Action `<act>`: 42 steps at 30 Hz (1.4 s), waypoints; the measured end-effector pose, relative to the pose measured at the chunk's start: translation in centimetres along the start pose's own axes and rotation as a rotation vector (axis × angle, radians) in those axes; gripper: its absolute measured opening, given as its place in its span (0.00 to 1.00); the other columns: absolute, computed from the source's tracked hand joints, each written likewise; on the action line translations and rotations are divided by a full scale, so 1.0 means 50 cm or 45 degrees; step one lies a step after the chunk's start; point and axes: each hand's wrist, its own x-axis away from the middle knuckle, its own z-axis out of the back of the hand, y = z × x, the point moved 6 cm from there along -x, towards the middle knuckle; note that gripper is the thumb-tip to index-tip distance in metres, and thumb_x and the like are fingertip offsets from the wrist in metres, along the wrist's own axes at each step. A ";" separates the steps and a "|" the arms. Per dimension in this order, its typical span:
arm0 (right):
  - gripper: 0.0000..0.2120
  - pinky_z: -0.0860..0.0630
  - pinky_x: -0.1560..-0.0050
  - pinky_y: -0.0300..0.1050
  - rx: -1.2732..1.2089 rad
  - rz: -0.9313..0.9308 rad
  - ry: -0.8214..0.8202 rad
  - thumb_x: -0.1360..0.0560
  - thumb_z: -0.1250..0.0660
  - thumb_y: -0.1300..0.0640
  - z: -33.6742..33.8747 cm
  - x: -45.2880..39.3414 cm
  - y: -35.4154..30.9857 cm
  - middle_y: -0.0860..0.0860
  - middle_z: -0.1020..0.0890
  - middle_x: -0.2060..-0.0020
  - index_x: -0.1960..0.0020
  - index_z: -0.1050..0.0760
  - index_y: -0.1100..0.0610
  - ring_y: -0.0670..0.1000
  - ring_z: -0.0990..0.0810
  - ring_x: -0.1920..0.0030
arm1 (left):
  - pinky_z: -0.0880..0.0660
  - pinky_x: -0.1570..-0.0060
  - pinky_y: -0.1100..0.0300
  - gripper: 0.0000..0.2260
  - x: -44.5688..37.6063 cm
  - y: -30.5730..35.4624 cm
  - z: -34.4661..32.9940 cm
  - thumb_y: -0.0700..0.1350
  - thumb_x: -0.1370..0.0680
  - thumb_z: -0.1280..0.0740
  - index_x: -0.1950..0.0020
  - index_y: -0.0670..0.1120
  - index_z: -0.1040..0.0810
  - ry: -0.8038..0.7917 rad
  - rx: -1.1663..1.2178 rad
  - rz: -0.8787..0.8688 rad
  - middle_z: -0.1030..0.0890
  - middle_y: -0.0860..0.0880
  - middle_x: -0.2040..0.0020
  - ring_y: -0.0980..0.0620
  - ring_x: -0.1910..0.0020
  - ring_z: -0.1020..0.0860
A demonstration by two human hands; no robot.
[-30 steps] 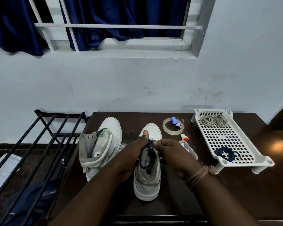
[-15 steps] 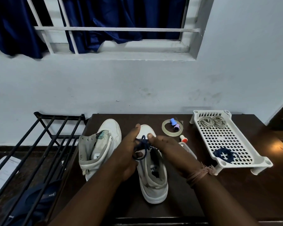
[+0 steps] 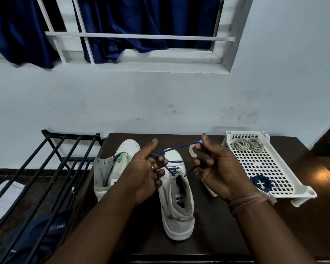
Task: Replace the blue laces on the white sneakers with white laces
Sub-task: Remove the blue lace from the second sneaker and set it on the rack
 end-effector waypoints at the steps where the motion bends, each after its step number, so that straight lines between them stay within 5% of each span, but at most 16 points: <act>1: 0.16 0.38 0.66 0.43 -0.027 0.037 -0.001 0.26 0.31 0.45 -0.002 0.001 -0.008 0.48 0.36 0.76 0.64 0.29 0.54 0.50 0.31 0.69 | 0.43 0.66 0.57 0.20 0.002 0.006 -0.005 0.66 0.28 0.31 0.64 0.50 0.24 -0.018 0.013 -0.028 0.25 0.52 0.61 0.54 0.67 0.33; 6: 0.24 0.37 0.63 0.46 -0.277 0.186 0.052 0.23 0.32 0.44 0.012 0.000 -0.037 0.51 0.28 0.71 0.70 0.41 0.51 0.50 0.31 0.69 | 0.45 0.66 0.58 0.12 0.003 0.027 0.001 0.57 0.25 0.27 0.61 0.53 0.26 -0.009 0.153 -0.159 0.27 0.54 0.64 0.56 0.70 0.35; 11: 0.20 0.50 0.66 0.44 -0.194 0.229 0.079 0.21 0.36 0.45 0.029 -0.002 -0.055 0.49 0.31 0.70 0.68 0.34 0.52 0.47 0.44 0.74 | 0.43 0.70 0.62 0.09 -0.003 0.053 0.021 0.50 0.22 0.30 0.60 0.50 0.25 0.092 0.298 -0.319 0.29 0.54 0.66 0.57 0.72 0.37; 16: 0.13 0.41 0.71 0.41 -0.216 0.421 0.014 0.19 0.37 0.49 0.040 0.007 -0.095 0.50 0.26 0.68 0.60 0.27 0.54 0.47 0.36 0.74 | 0.38 0.75 0.64 0.07 -0.004 0.062 0.050 0.43 0.20 0.33 0.57 0.49 0.26 0.207 0.260 -0.420 0.28 0.52 0.64 0.57 0.73 0.34; 20: 0.11 0.39 0.73 0.39 0.580 0.552 0.242 0.17 0.39 0.55 0.053 0.003 -0.084 0.53 0.22 0.68 0.49 0.19 0.58 0.46 0.35 0.76 | 0.27 0.71 0.68 0.04 -0.003 0.048 0.050 0.38 0.18 0.36 0.51 0.40 0.22 0.310 0.188 -0.409 0.23 0.46 0.61 0.58 0.70 0.25; 24: 0.10 0.28 0.63 0.40 1.576 0.645 0.208 0.20 0.35 0.52 0.021 0.003 -0.032 0.47 0.19 0.66 0.58 0.21 0.52 0.44 0.22 0.66 | 0.27 0.61 0.61 0.06 0.008 0.070 0.049 0.36 0.20 0.32 0.44 0.43 0.23 0.408 0.082 -0.634 0.20 0.48 0.60 0.53 0.63 0.23; 28: 0.09 0.25 0.48 0.41 1.801 0.514 0.074 0.22 0.32 0.48 -0.008 0.000 0.003 0.44 0.17 0.54 0.44 0.21 0.50 0.41 0.20 0.53 | 0.23 0.49 0.58 0.16 0.029 0.106 0.044 0.33 0.21 0.32 0.35 0.43 0.27 0.428 0.084 -0.815 0.20 0.44 0.54 0.50 0.54 0.21; 31: 0.11 0.24 0.44 0.49 1.855 0.429 0.089 0.25 0.30 0.45 -0.012 0.010 0.009 0.45 0.19 0.55 0.49 0.23 0.51 0.46 0.21 0.51 | 0.24 0.55 0.56 0.05 0.023 0.076 0.040 0.38 0.23 0.29 0.51 0.40 0.23 0.410 -0.260 -0.564 0.24 0.40 0.57 0.46 0.56 0.25; 35: 0.21 0.30 0.35 0.52 2.191 0.321 0.161 0.29 0.29 0.41 0.002 0.021 0.028 0.47 0.25 0.42 0.38 0.26 0.44 0.52 0.28 0.38 | 0.25 0.55 0.49 0.19 0.012 -0.015 0.017 0.59 0.39 0.21 0.63 0.48 0.23 0.293 -0.764 -0.153 0.23 0.45 0.64 0.48 0.61 0.24; 38: 0.11 0.29 0.52 0.39 2.109 0.295 0.231 0.27 0.30 0.48 0.009 0.030 0.041 0.48 0.24 0.48 0.47 0.26 0.48 0.50 0.25 0.46 | 0.25 0.54 0.54 0.22 0.004 -0.031 -0.008 0.64 0.37 0.21 0.52 0.54 0.21 0.349 -1.158 -0.319 0.21 0.55 0.56 0.55 0.55 0.22; 40: 0.08 0.36 0.67 0.31 1.965 0.242 0.264 0.26 0.30 0.49 0.020 0.029 0.050 0.46 0.21 0.56 0.52 0.28 0.49 0.45 0.23 0.57 | 0.27 0.55 0.61 0.33 0.000 -0.025 0.002 0.67 0.39 0.24 0.39 0.54 0.24 0.483 -1.311 -0.413 0.22 0.54 0.48 0.56 0.50 0.22; 42: 0.09 0.34 0.70 0.32 1.843 0.181 0.285 0.26 0.29 0.49 0.031 0.024 0.061 0.46 0.19 0.63 0.53 0.28 0.51 0.43 0.21 0.62 | 0.30 0.59 0.63 0.31 0.002 -0.016 0.002 0.65 0.40 0.26 0.40 0.55 0.24 0.490 -1.372 -0.517 0.22 0.51 0.49 0.58 0.54 0.23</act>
